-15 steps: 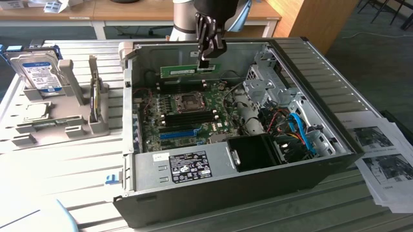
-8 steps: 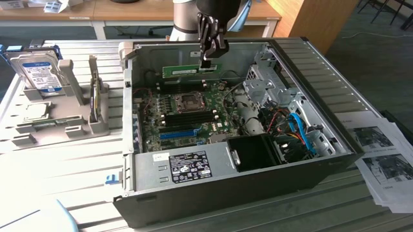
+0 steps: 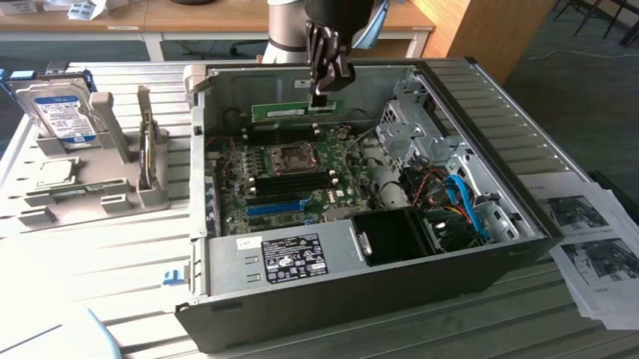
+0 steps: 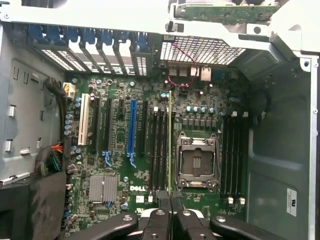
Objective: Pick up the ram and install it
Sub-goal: 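Pick up the ram and move it above insertion slot, then insert the ram into the slot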
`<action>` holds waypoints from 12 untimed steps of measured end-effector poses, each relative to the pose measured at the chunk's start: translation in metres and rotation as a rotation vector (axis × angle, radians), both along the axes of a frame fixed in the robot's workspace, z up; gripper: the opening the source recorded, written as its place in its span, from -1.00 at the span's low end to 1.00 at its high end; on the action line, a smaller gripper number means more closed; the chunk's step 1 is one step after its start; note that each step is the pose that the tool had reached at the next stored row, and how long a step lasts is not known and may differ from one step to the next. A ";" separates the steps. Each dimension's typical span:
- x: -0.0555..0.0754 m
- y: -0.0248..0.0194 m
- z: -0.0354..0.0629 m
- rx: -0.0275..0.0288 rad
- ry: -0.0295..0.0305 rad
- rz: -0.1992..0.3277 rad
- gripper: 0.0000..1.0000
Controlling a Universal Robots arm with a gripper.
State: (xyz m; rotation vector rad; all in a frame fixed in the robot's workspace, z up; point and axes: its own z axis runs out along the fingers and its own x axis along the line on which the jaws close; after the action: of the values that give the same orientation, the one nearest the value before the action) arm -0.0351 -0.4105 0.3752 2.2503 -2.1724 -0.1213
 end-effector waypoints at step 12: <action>0.000 -0.0009 -0.0107 0.0000 0.0000 0.000 -0.78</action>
State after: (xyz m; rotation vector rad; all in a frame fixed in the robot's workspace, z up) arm -0.0351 -0.4114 0.3644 2.2503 -2.1723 -0.1213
